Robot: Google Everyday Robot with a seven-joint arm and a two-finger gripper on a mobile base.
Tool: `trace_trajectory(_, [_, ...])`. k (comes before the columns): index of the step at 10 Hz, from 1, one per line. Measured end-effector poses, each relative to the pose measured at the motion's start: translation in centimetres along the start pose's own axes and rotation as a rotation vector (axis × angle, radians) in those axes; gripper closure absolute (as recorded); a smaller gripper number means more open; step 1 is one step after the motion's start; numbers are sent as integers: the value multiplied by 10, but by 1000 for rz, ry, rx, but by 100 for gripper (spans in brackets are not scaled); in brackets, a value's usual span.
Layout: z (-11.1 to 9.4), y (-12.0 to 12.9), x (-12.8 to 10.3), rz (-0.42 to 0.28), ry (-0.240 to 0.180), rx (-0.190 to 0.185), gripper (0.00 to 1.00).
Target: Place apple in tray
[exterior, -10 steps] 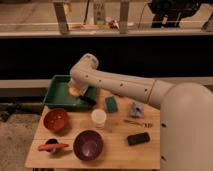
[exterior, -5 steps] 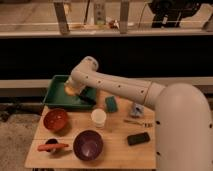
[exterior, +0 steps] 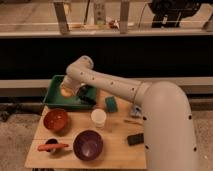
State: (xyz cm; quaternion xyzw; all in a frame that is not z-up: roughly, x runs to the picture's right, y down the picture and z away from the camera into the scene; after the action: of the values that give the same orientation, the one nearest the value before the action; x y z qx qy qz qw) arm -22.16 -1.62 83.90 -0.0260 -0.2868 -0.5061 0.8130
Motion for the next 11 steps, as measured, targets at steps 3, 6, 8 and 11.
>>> trace_trajectory(3, [-6, -7, -1, -27, 23, -12, 20])
trace_trajectory(6, [-8, -6, 3, 0, 47, -49, 20])
trace_trajectory(8, [-11, -2, 6, 41, 53, -86, 20])
trace_trajectory(11, [-25, 16, 16, 104, 48, -110, 20])
